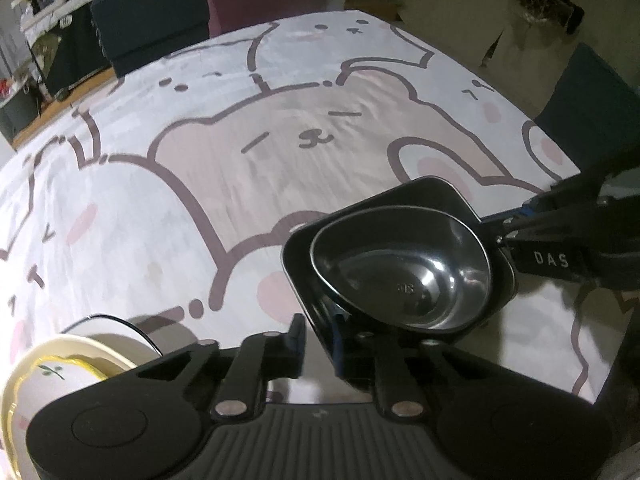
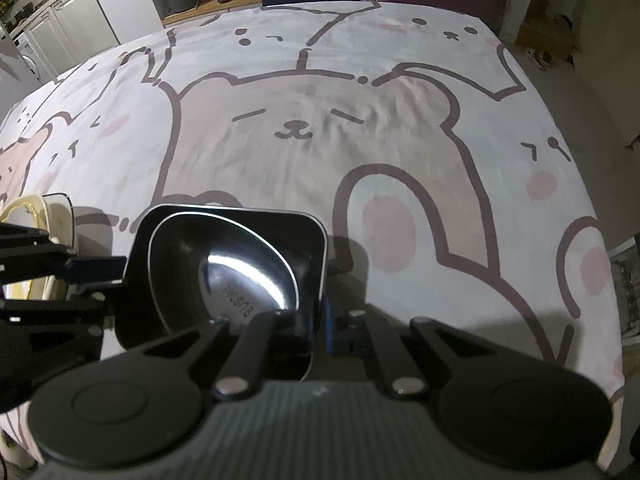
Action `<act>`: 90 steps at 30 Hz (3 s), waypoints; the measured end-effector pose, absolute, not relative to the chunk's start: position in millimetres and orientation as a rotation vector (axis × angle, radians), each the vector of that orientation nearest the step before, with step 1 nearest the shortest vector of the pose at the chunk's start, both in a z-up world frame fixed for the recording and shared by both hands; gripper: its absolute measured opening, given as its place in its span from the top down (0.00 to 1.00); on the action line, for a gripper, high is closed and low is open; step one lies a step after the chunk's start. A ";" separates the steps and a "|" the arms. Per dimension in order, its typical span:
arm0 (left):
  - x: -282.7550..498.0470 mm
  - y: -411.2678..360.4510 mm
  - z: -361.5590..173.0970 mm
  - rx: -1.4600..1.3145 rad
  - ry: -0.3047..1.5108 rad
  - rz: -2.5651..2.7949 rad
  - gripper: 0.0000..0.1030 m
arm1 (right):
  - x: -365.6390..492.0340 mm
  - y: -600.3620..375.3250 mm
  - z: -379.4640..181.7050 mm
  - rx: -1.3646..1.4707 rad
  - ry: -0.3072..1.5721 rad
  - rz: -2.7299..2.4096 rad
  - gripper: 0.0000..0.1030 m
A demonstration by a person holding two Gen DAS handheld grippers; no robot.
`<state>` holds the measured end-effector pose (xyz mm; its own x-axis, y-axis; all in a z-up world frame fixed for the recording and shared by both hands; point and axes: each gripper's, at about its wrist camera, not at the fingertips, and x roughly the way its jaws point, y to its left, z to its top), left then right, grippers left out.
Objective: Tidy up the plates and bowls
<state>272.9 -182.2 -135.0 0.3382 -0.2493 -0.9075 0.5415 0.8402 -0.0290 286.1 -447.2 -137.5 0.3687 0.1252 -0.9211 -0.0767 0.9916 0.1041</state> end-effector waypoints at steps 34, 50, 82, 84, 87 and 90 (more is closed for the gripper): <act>280.6 -168.8 -125.8 0.031 1.103 -0.461 0.94 | 281.2 -453.8 -125.0 0.081 1.165 0.134 0.94; 263.6 -112.7 -58.7 -0.063 0.950 -0.399 0.94 | 254.1 -435.9 -66.5 0.180 0.952 0.201 0.95; 229.7 59.1 -51.0 -0.122 0.980 -0.138 0.94 | 262.2 -244.7 -61.0 0.091 1.001 0.467 0.94; 229.8 59.6 -55.5 -0.117 0.998 -0.139 0.94 | 263.4 -241.1 -64.5 0.080 1.017 0.464 0.94; 231.0 58.3 -62.9 -0.105 1.024 -0.142 0.94 | 264.2 -239.1 -68.8 0.072 1.047 0.457 0.94; 232.4 57.4 -68.2 -0.097 1.042 -0.145 0.94 | 264.6 -234.7 -73.8 0.054 1.069 0.446 0.94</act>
<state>232.4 57.4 -68.2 0.4961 -0.1653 -0.8524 0.0737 0.9862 -0.1484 264.6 -234.7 -73.8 0.4012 0.3782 -0.8343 -0.3265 0.9100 0.2555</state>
